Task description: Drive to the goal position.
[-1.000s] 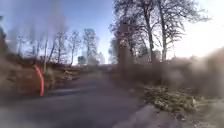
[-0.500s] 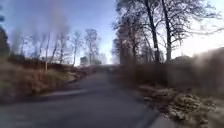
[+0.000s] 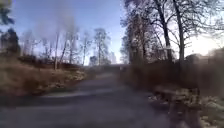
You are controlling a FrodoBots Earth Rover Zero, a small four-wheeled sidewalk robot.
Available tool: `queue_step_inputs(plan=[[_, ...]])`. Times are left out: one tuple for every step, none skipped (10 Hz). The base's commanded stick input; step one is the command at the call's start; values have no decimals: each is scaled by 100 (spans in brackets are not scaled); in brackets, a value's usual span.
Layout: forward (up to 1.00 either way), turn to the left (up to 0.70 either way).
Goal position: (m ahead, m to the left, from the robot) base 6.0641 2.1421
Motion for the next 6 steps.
queue_step_inputs(plan=[[100,0],[100,0],[100,0],[100,0],[100,0],[100,0]])
